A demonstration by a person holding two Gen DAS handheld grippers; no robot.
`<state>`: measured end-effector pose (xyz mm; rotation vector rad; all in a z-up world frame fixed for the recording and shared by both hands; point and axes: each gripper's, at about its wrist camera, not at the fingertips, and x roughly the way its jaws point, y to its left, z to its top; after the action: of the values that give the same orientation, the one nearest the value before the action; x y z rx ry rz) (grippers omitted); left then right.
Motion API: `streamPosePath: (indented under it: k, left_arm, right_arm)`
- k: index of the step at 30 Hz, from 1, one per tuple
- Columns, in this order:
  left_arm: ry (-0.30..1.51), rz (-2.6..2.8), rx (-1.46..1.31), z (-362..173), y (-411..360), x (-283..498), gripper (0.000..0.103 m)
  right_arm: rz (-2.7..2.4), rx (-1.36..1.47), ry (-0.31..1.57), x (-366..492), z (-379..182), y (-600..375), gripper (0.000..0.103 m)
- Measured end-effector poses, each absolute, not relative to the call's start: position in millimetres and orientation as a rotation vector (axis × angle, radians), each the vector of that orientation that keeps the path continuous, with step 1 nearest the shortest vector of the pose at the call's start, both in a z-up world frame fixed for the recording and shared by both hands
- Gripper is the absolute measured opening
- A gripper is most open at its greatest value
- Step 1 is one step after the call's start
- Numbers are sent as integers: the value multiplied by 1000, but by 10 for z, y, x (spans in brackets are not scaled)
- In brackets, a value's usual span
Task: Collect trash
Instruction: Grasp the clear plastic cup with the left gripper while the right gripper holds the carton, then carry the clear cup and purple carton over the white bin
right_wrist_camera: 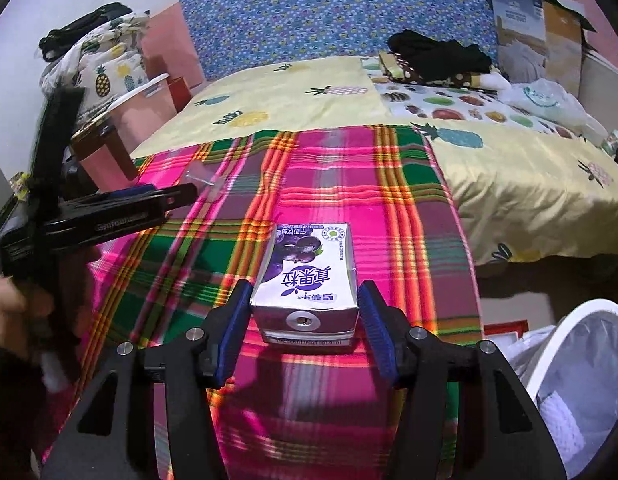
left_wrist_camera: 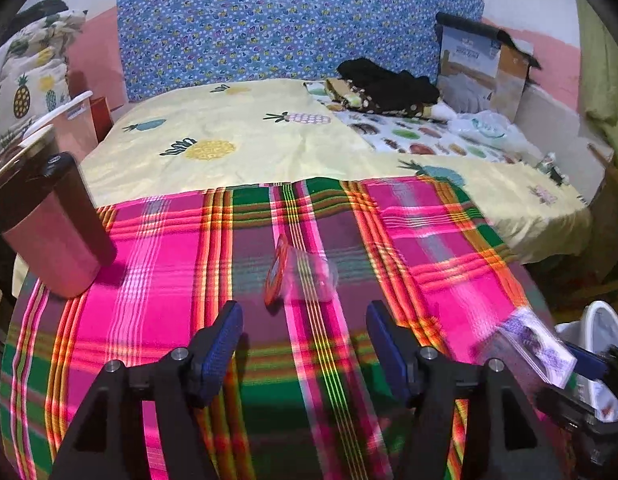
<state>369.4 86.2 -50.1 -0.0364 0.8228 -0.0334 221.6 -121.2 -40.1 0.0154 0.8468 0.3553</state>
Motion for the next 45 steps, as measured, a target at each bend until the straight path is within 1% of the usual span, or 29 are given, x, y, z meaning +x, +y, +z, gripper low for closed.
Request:
streamPosePath:
  k: [5,12,13,14,16,19,27,38,45]
  left_arm:
    - [855,5,-27,-675,839,3923,64]
    - [862,28,-5,-759,783,4047,64]
    - [860,28,-8,-759,780,4057,63]
    - [858,30,-12,-757,784,4069,56]
    - [863,38,-12,-758,784,4092,46]
    - [864,36,-28,-743,794,4040,46]
    - [833,7,-23,-509,674,3608,46]
    - [779,-57,-42,-88,416,2706,46]
    - [756,-95,-49,80,224,2198,46]
  right_arm:
    - [358,39,850,2236,-433,-1301,56]
    - [364,53,850,2239,-460,-1332,56]
    - [364,52,850,2239,-458,-1332,56]
    - [364,51,850,2241,-459,-1329,56]
    - [360,49,848,2238,-458,-1328,56]
    - [355,46,842,2227,-449,-1334,56]
    - [351,41,819,2116,-365,-1414,56]
    - [343,20,760,1721,-136,-1565,55]
    - [343,13,723,1466,-14,-1650,55]
